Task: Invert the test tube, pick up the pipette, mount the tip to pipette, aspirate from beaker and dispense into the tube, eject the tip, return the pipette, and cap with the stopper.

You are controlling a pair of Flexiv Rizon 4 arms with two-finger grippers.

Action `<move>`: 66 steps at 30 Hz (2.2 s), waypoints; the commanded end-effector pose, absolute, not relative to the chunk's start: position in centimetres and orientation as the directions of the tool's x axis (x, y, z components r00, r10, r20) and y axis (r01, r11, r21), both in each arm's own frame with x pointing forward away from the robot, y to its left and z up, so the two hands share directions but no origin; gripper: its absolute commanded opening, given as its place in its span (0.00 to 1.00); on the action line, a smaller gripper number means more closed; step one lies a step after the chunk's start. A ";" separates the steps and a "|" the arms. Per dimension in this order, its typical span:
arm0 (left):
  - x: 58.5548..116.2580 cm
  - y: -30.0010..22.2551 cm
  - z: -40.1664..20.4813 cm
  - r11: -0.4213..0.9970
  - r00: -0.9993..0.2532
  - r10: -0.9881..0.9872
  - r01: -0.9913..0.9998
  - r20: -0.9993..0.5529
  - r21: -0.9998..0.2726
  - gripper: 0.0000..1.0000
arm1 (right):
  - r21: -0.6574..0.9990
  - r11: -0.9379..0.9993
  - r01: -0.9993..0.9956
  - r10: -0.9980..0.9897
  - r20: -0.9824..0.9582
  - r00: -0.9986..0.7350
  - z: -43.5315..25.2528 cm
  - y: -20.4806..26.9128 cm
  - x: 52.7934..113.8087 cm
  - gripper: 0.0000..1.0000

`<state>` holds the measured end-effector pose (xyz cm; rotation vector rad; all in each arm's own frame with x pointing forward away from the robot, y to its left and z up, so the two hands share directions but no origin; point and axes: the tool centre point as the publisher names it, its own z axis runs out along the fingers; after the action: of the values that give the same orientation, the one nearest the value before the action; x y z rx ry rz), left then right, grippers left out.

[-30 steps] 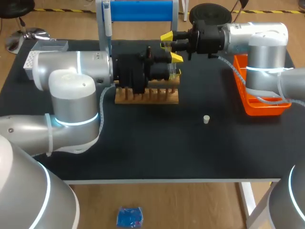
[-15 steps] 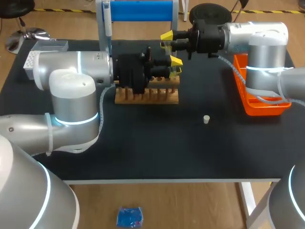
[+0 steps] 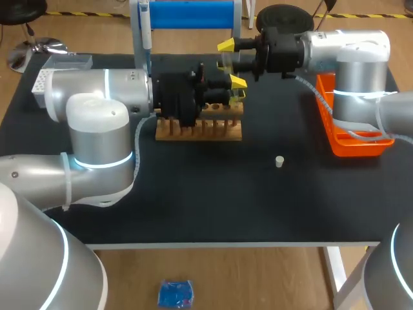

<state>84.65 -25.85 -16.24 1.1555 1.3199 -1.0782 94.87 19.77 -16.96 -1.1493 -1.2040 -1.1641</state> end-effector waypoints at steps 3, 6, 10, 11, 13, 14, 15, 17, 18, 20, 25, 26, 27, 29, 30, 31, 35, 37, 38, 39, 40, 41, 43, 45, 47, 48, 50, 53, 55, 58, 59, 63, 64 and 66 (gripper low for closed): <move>84.7 -25.9 -16.3 0.135 -0.004 0.064 0.991 -0.998 0.005 0.00 | -0.015 0.063 0.998 -0.028 0.999 0.017 -17.0 19.7 94.9 1.00; 84.7 -25.9 -16.3 0.135 -0.004 0.064 0.991 -0.998 0.005 0.00 | -0.015 0.063 0.998 -0.028 0.999 0.017 -17.0 19.7 94.9 1.00; 84.7 -25.9 -16.3 0.135 -0.004 0.064 0.991 -0.998 0.005 0.00 | -0.015 0.063 0.998 -0.028 0.999 0.017 -17.0 19.7 94.9 1.00; 84.7 -25.9 -16.3 0.135 -0.004 0.064 0.991 -0.998 0.005 0.00 | -0.015 0.063 0.998 -0.028 0.999 0.017 -17.0 19.7 94.9 1.00; 84.7 -25.9 -16.3 0.135 -0.004 0.064 0.991 -0.998 0.005 0.00 | -0.015 0.063 0.998 -0.028 0.999 0.017 -17.0 19.7 94.9 1.00; 84.7 -25.9 -16.3 0.135 -0.004 0.064 0.991 -0.998 0.005 0.00 | -0.015 0.063 0.998 -0.028 0.999 0.017 -17.0 19.7 94.9 1.00; 84.7 -25.9 -16.3 0.135 -0.004 0.064 0.991 -0.998 0.005 0.00 | 0.054 0.049 0.997 -0.035 0.998 -0.052 -16.8 19.6 94.7 1.00; 84.7 -25.9 -16.3 0.135 -0.004 0.064 0.991 -0.998 0.005 0.00 | 0.183 0.049 0.982 -0.045 0.982 -0.181 -16.5 19.0 94.4 1.00; 84.7 -25.9 -16.3 0.135 -0.004 0.064 0.991 -0.998 0.005 0.00 | 0.253 0.039 0.967 -0.036 0.967 -0.252 -16.5 18.6 94.3 1.00; 84.7 -25.9 -16.3 0.135 -0.004 0.064 0.991 -0.998 0.005 0.00 | 0.378 0.020 0.926 -0.028 0.926 -0.377 -16.4 17.7 94.3 1.00; 84.7 -25.9 -16.3 0.135 -0.004 0.064 0.991 -0.998 0.005 0.00 | 0.551 0.024 0.834 -0.062 0.834 -0.549 -16.2 15.3 94.3 1.00; 84.7 -25.9 -16.3 0.135 -0.004 0.064 0.991 -0.998 0.005 0.00 | 0.596 0.019 0.803 -0.062 0.802 -0.594 -16.2 14.9 94.5 1.00; 84.7 -25.9 -16.3 0.135 -0.004 0.064 0.991 -0.998 0.005 0.00 | 0.636 0.022 0.772 -0.079 0.771 -0.632 -16.2 14.4 94.5 1.00; 84.7 -25.9 -16.3 0.135 -0.004 0.064 0.991 -0.998 0.005 0.00 | 0.720 0.027 0.693 -0.064 0.693 -0.718 -16.5 13.6 94.5 1.00; 84.7 -25.9 -16.3 0.135 -0.004 0.064 0.991 -0.998 0.005 0.00 | 0.753 0.032 0.657 -0.067 0.658 -0.750 -16.6 13.2 94.5 1.00; 84.7 -25.9 -16.3 0.135 -0.004 0.064 0.991 -0.998 0.005 0.00 | 0.789 0.039 0.613 -0.065 0.614 -0.787 -16.8 12.9 94.5 1.00; 84.7 -25.9 -16.3 0.135 -0.004 0.064 0.991 -0.998 0.005 0.00 | 0.944 0.096 0.317 -0.054 0.323 -0.945 -17.6 12.0 94.3 1.00; 84.7 -25.9 -16.3 0.135 -0.004 0.064 0.991 -0.998 0.005 0.00 | 0.985 0.172 0.028 -0.021 0.032 -0.999 -18.7 11.8 94.1 1.00; 84.7 -25.9 -16.3 0.135 -0.004 0.064 0.991 -0.998 0.005 0.00 | 0.985 0.172 0.028 -0.021 0.032 -0.999 -18.7 11.8 94.1 1.00; 84.7 -25.9 -16.3 0.135 -0.004 0.064 0.991 -0.998 0.005 0.00 | 0.985 0.172 0.028 -0.021 0.032 -0.999 -18.7 11.8 94.1 1.00; 84.7 -25.9 -16.3 0.135 -0.004 0.064 0.991 -0.998 0.005 0.00 | 0.985 0.172 0.028 -0.021 0.032 -0.999 -18.7 11.8 94.1 1.00; 84.7 -25.9 -16.3 0.135 -0.004 0.064 0.991 -0.998 0.005 0.00 | 0.985 0.172 0.028 -0.021 0.032 -0.999 -18.7 11.8 94.1 1.00; 84.7 -25.9 -16.3 0.135 -0.004 0.064 0.991 -0.998 0.005 0.00 | 0.985 0.172 0.028 -0.021 0.032 -0.999 -18.7 11.8 94.1 1.00; 84.7 -25.9 -16.3 0.135 -0.004 0.064 0.991 -0.998 0.005 0.00 | 0.985 0.172 0.028 -0.021 0.032 -0.999 -18.7 11.8 94.1 1.00; 84.7 -25.9 -16.3 0.135 -0.004 0.064 0.991 -0.998 0.005 0.00 | 0.985 0.172 0.028 -0.021 0.032 -0.999 -18.7 11.8 94.1 1.00; 84.7 -25.9 -16.3 0.135 -0.004 0.064 0.991 -0.998 0.005 0.00 | 0.985 0.172 0.028 -0.021 0.032 -0.999 -18.7 11.8 94.1 1.00; 84.7 -25.9 -16.3 0.135 -0.004 0.064 0.991 -0.998 0.005 0.00 | 0.985 0.172 0.028 -0.021 0.032 -0.999 -18.7 11.8 94.1 1.00; 84.7 -25.9 -16.3 0.135 -0.004 0.064 0.991 -0.998 0.005 0.00 | 0.985 0.172 0.028 -0.021 0.032 -0.999 -18.7 11.8 94.1 1.00; 84.7 -25.9 -16.3 0.135 -0.004 0.064 0.991 -0.998 0.005 0.00 | 0.985 0.172 0.028 -0.021 0.032 -0.999 -18.7 11.8 94.1 1.00; 84.7 -25.9 -16.3 0.135 -0.004 0.064 0.991 -0.998 0.005 0.00 | 0.985 0.172 0.028 -0.021 0.032 -0.999 -18.7 11.8 94.1 1.00; 84.7 -25.9 -16.3 0.135 -0.004 0.064 0.991 -0.998 0.005 0.00 | 0.981 0.190 -0.041 -0.022 -0.038 -0.999 -19.1 11.6 94.1 1.00; 84.7 -25.9 -16.3 0.135 -0.004 0.064 0.991 -0.998 0.005 0.00 | 0.967 0.218 -0.131 -0.016 -0.130 -0.991 -21.0 10.5 94.2 1.00; 84.7 -25.9 -16.3 0.135 -0.004 0.064 0.991 -0.998 0.005 0.00 | 0.959 0.234 -0.158 -0.013 -0.159 -0.987 -21.4 10.3 94.2 1.00; 84.7 -25.9 -16.3 0.135 -0.004 0.064 0.991 -0.998 0.005 0.00 | 0.957 0.229 -0.181 -0.027 -0.179 -0.983 -22.1 9.9 94.1 1.00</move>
<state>84.70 -25.84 -16.26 1.1568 1.3191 -1.0796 94.79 10.42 -21.64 0.0982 -2.4886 -1.9849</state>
